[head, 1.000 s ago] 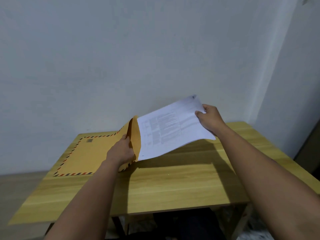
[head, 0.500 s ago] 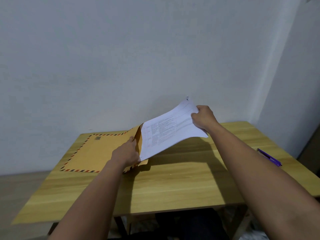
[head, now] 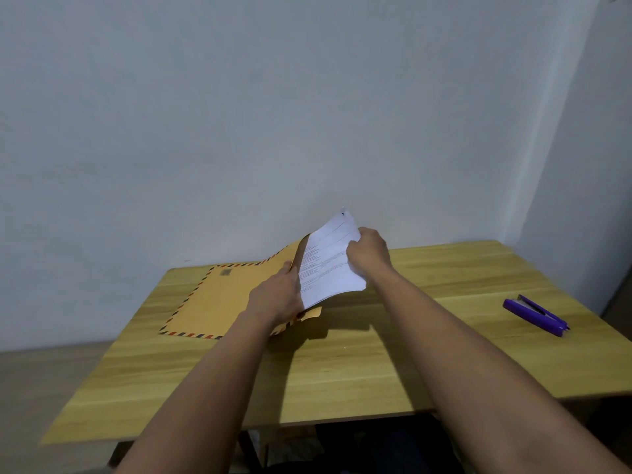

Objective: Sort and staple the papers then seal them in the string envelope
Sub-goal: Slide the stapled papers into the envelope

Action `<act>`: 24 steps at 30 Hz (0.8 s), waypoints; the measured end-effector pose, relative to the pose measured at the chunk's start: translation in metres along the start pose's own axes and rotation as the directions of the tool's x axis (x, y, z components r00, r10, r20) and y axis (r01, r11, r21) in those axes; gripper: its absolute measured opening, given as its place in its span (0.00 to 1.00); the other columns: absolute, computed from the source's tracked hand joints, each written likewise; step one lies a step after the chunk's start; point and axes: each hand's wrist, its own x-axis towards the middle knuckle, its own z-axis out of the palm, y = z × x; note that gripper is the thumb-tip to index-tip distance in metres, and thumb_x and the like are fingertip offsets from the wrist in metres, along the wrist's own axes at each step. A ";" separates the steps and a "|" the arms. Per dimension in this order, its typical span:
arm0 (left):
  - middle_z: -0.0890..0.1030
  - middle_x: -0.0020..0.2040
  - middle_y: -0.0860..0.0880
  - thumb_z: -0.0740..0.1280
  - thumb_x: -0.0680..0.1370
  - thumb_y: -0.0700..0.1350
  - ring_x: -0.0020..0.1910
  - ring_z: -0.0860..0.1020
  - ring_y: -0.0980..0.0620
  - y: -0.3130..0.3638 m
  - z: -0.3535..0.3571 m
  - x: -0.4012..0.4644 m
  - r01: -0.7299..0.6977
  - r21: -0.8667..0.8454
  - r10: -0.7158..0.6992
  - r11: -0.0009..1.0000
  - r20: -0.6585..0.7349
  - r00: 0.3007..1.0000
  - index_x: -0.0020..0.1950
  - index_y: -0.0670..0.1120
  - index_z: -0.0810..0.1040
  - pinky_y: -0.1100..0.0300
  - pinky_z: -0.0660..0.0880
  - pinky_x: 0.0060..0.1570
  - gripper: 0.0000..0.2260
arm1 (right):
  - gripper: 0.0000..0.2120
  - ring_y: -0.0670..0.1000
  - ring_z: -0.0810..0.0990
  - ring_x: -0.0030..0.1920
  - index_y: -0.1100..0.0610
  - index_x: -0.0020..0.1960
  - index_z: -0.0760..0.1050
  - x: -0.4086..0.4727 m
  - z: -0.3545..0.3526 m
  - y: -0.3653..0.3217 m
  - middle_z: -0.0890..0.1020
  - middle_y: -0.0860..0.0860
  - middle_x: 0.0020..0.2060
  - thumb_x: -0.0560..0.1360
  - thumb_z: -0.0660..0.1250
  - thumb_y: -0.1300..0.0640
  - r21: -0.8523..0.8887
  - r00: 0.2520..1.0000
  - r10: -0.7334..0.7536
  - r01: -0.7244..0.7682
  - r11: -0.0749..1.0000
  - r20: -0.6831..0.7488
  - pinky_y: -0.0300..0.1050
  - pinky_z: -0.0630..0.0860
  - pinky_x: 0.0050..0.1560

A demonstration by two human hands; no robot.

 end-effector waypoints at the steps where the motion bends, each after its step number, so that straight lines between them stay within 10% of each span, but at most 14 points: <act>1: 0.54 0.83 0.50 0.62 0.77 0.48 0.68 0.74 0.42 0.004 -0.002 -0.001 -0.009 -0.010 0.009 1.000 0.002 1.000 0.78 0.47 0.60 0.42 0.78 0.58 0.29 | 0.08 0.57 0.76 0.41 0.61 0.49 0.74 -0.003 0.010 0.000 0.80 0.55 0.44 0.76 0.56 0.66 0.006 1.000 -0.003 0.003 1.000 0.021 0.44 0.68 0.35; 9: 0.51 0.83 0.51 0.71 0.69 0.41 0.70 0.72 0.44 -0.005 -0.005 -0.007 0.126 0.032 -0.129 0.991 0.077 0.989 0.76 0.43 0.64 0.45 0.78 0.56 0.36 | 0.09 0.55 0.76 0.27 0.59 0.37 0.68 -0.017 0.018 -0.007 0.76 0.55 0.30 0.75 0.60 0.68 0.065 0.967 0.091 -0.109 0.992 0.239 0.41 0.72 0.26; 12: 0.52 0.83 0.51 0.72 0.70 0.43 0.68 0.74 0.44 -0.003 0.000 -0.006 0.118 0.057 -0.121 0.991 0.063 0.991 0.79 0.45 0.60 0.46 0.80 0.54 0.39 | 0.09 0.61 0.84 0.30 0.69 0.47 0.78 -0.015 0.013 -0.010 0.86 0.66 0.39 0.73 0.59 0.70 0.112 0.932 0.162 -0.208 0.972 0.326 0.57 0.87 0.39; 24: 0.53 0.83 0.50 0.70 0.74 0.44 0.66 0.75 0.41 0.006 -0.007 -0.019 0.048 0.027 -0.048 0.998 -0.010 0.999 0.81 0.51 0.54 0.46 0.80 0.50 0.39 | 0.07 0.65 0.86 0.32 0.66 0.44 0.74 -0.020 0.043 -0.020 0.83 0.62 0.36 0.73 0.59 0.72 0.019 0.936 0.205 -0.219 0.976 0.286 0.54 0.86 0.37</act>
